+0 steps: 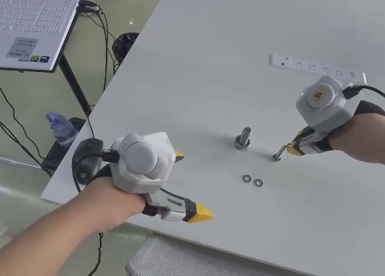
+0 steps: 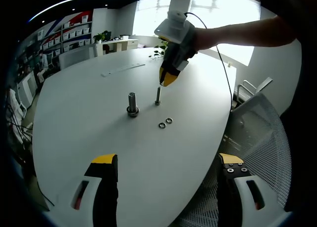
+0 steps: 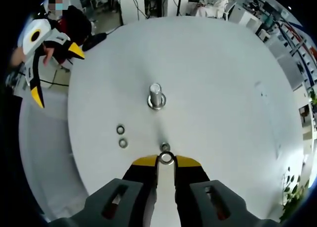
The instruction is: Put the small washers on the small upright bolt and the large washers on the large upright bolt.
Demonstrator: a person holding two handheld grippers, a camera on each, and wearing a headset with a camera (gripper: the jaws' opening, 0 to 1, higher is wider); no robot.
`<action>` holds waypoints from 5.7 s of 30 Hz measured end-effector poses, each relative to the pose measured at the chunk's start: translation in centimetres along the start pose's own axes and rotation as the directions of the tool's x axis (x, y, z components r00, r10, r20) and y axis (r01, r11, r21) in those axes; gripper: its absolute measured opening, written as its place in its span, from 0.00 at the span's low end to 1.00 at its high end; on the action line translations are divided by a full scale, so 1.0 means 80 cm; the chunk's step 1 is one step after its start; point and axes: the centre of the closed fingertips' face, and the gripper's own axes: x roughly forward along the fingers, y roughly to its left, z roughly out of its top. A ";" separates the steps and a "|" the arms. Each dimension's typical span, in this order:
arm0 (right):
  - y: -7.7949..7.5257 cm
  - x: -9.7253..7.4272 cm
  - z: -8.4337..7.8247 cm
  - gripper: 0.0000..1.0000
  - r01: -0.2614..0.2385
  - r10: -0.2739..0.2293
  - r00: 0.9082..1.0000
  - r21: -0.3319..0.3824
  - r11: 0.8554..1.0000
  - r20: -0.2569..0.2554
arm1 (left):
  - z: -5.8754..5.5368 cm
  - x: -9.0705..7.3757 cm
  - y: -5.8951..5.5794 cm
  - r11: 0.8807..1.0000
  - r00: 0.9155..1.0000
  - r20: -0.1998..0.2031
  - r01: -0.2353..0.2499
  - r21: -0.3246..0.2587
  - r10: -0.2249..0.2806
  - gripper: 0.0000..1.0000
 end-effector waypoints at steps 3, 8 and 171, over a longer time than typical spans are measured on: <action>0.000 0.002 0.003 0.12 -0.002 0.002 1.000 -0.005 1.000 -0.001 | 0.000 0.000 0.001 1.000 1.000 0.000 0.000 0.000 0.000 0.82; 0.001 0.008 0.006 0.12 -0.008 0.008 1.000 -0.013 1.000 -0.009 | -0.001 0.001 0.001 1.000 1.000 0.000 0.003 0.002 -0.003 0.82; 0.034 -0.007 0.017 0.24 -0.059 0.058 0.998 -0.095 0.994 -0.019 | 0.016 -0.025 0.000 0.999 0.999 0.014 -0.036 0.013 0.036 0.82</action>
